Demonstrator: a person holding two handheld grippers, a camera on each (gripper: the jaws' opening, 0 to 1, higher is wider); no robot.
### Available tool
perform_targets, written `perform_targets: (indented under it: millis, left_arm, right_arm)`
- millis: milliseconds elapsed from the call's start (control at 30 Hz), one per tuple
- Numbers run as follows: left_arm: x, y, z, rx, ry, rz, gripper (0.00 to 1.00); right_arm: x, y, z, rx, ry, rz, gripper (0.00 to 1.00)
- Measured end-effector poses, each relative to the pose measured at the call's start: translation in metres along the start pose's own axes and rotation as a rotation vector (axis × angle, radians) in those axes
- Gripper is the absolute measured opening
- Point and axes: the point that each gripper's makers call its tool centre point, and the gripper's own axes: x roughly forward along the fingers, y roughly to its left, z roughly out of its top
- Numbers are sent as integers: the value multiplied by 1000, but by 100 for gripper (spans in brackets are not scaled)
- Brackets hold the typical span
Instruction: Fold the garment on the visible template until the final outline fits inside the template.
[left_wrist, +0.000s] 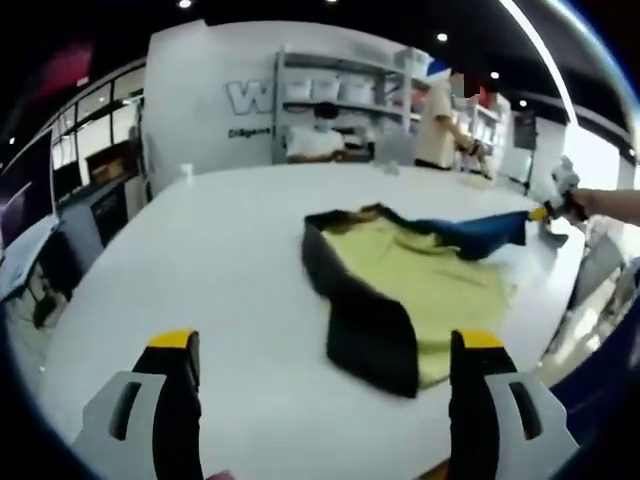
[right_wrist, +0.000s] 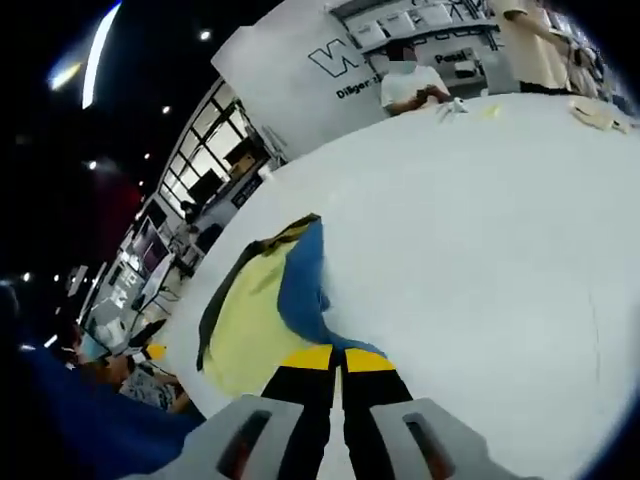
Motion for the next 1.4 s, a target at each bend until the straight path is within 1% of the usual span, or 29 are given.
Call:
perform_targets:
  millis: [67, 100, 133, 167, 200, 233, 267, 400, 433, 467, 500, 567, 733, 767, 933, 1067, 1133, 1200, 1233, 1267, 1300, 1333, 1367, 1400]
  left_arm:
    - [0, -2, -1, -2, 2, 4, 99]
    - [0, -7, -1, -5, 3, 7, 99]
    - [0, -9, -1, -6, 4, 8, 99]
    - [-1, -11, -2, -6, 5, 10, 99]
    - [0, -10, -2, -4, 6, 13, 99]
    - [0, -13, -2, -2, 7, 14, 99]
    - [0, -14, -3, -2, 9, 15, 99]
    - [-1, -20, -2, -7, 10, 24, 99]
    - [0, -19, -2, -7, 9, 27, 99]
    - [0, -19, -2, -7, 10, 29, 99]
    - [1, -23, -2, -7, 10, 32, 99]
    - [2, -27, -1, -7, 12, 38, 99]
    - [1, -30, -2, -14, 15, 50, 99]
    - [1, -31, -3, -16, 17, 58, 99]
    - [-2, -38, -5, -30, 21, 85, 99]
    - [-3, -38, -6, -40, 22, 99, 99]
    - [-3, -40, -6, -46, 20, 108, 99]
    - [-3, -42, -7, -49, 22, 114, 99]
    - [-3, -42, -8, -52, 22, 117, 99]
    - [-3, -43, -8, -55, 22, 118, 99]
    - [-3, -44, -9, -58, 21, 118, 99]
    - [-3, -44, -9, -60, 21, 119, 99]
    - [-3, -44, -9, -59, 21, 120, 99]
    - [-3, -44, -9, -59, 21, 121, 99]
  right_arm:
    - [-3, -6, 4, 1, -6, -4, 0]
    - [-6, -17, 12, 12, -21, -9, 0]
    - [-8, -20, 15, 19, -30, -14, 0]
    - [-10, -22, 19, 24, -49, -18, 0]
    - [-12, -27, 25, 47, -70, -24, 0]
    - [-14, -34, 30, 67, -88, -33, 0]
    - [-16, -35, 32, 71, -97, -37, 0]
    - [-21, -52, 39, 106, -114, -57, 0]
    - [-21, -55, 40, 116, -117, -59, 0]
    - [-21, -63, 43, 129, -119, -58, 0]
    - [-21, -69, 46, 145, -123, -57, 0]
    - [-19, -79, 46, 164, -118, -63, 0]
    - [-13, -97, 46, 187, -99, -83, 0]
    - [-11, -106, 48, 194, -92, -91, 0]
    - [-4, -128, 49, 219, -66, -112, 0]
    - [-4, -143, 52, 241, -66, -134, 0]
    - [-4, -149, 53, 244, -60, -136, 0]
    - [-4, -157, 52, 223, -42, -150, 0]
    - [-6, -164, 51, 175, -33, -187, 0]
    - [-7, -173, 53, 138, -38, -219, 0]
    - [-10, -183, 58, 83, -59, -274, 0]
    - [-12, -189, 61, 60, -79, -307, 0]
    - [-15, -193, 65, 64, -101, -330, 3]
    - [-17, -194, 65, 71, -112, -328, 7]
